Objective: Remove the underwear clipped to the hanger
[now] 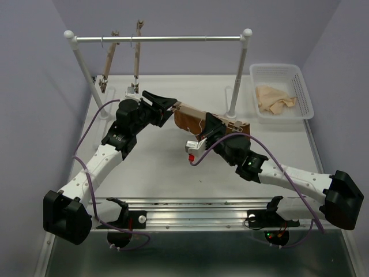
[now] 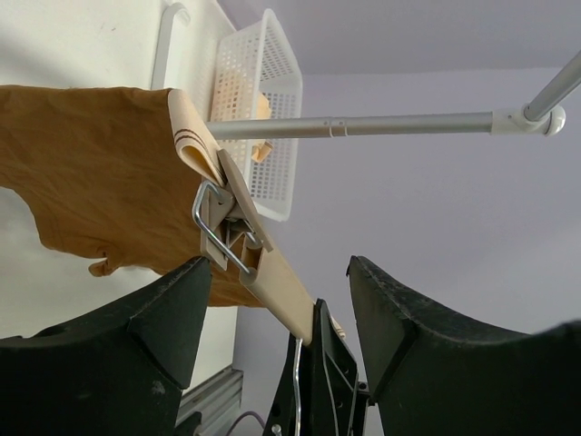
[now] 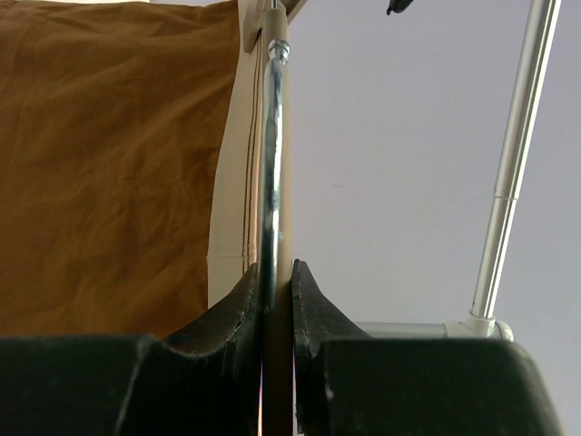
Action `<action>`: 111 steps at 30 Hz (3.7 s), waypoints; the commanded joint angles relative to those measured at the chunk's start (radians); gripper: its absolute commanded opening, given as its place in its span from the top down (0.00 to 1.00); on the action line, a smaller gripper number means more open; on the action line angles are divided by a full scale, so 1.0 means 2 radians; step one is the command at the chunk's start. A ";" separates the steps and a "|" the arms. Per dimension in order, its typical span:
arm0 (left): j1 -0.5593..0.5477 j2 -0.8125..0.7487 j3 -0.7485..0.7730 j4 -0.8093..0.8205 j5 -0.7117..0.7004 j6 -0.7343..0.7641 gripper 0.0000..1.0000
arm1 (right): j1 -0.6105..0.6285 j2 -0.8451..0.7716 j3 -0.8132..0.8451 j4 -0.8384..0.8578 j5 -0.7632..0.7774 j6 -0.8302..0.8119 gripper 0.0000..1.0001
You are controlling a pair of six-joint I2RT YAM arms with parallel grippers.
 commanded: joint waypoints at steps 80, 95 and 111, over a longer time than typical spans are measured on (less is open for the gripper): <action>0.008 0.016 0.127 -0.266 -0.003 0.048 0.95 | 0.039 0.028 -0.020 0.048 -0.034 0.010 0.99; 0.008 0.020 0.137 -0.261 -0.020 0.051 0.35 | 0.043 0.028 -0.016 0.042 -0.020 0.009 0.99; 0.011 -0.004 0.116 -0.252 -0.024 0.037 0.50 | 0.043 0.026 -0.018 0.037 -0.015 0.006 0.99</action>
